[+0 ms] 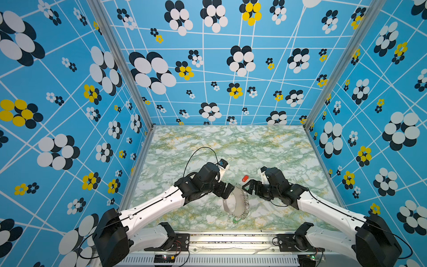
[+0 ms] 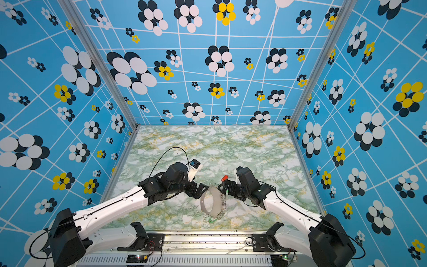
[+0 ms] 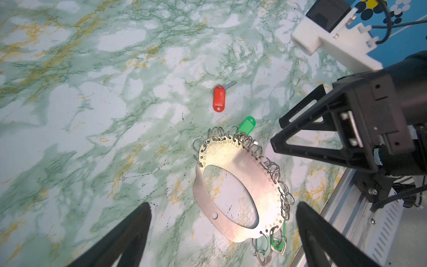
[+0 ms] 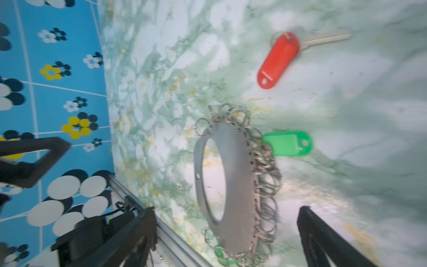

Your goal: Put the keys on the keyring

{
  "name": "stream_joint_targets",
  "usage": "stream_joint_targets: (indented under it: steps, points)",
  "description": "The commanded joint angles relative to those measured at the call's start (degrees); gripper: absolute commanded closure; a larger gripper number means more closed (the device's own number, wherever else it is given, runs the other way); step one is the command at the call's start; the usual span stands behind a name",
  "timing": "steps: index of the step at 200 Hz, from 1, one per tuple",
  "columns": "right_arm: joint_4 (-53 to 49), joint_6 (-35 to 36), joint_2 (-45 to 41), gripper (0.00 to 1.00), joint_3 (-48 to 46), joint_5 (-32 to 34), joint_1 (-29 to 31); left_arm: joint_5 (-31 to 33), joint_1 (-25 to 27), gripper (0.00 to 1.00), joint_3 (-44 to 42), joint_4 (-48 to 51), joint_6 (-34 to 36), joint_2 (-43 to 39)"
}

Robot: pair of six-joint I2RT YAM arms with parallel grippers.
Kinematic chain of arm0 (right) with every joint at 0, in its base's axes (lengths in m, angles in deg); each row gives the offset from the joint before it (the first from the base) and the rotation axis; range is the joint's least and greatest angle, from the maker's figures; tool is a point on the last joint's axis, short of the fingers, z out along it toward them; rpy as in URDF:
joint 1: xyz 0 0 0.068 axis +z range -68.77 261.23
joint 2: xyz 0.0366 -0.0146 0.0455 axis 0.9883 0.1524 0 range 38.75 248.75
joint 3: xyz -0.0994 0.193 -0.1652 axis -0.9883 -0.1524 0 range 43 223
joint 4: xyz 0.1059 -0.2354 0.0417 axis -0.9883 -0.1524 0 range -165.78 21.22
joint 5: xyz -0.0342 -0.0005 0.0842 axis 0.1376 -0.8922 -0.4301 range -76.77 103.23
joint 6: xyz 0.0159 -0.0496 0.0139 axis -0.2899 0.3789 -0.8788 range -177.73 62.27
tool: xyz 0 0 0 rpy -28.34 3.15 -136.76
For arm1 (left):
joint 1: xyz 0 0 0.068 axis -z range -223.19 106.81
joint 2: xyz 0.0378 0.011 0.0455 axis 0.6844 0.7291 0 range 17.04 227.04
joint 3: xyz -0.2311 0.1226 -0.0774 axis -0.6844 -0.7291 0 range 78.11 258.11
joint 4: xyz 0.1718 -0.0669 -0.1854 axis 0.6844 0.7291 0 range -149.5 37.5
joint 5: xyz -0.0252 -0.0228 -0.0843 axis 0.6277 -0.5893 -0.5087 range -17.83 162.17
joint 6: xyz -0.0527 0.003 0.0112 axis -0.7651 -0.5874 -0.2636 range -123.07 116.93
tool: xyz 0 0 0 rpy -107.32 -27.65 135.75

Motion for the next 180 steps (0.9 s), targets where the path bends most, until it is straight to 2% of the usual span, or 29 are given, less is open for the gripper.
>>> stream_joint_targets:
  steps: [1,9,22,36,61,140,180]
  points:
    - [-2.5,6.7,5.0,0.21,0.1,-0.8,-1.2,-0.3,-0.5,0.01,-1.0,-0.9,-0.7,-0.1]
    - [-1.7,7.8,7.2,0.35,0.7,-2.5,-1.3,-0.3,-0.5,0.01,-1.1,-0.9,-0.6,-0.5]
    - [-0.9,8.9,10.3,0.49,1.4,-5.0,-1.3,-0.2,-0.5,0.01,-1.2,-0.6,-0.6,-0.9]
    - [0.8,8.9,12.5,0.58,1.0,-7.0,-1.3,0.1,-0.5,0.01,-1.4,-0.1,-0.6,-1.5]
    - [0.5,10.7,13.7,0.59,0.8,-7.3,-1.3,0.4,-0.6,0.01,-2.1,0.1,-0.8,-2.6]
    - [-0.6,18.4,17.5,0.55,5.0,-8.8,-1.3,0.0,-0.8,0.01,-2.9,-1.6,-1.0,-2.1]
    - [-0.1,19.3,18.2,0.63,5.3,-11.0,-1.2,0.1,-0.9,0.01,-2.9,-1.3,-0.9,-2.5]
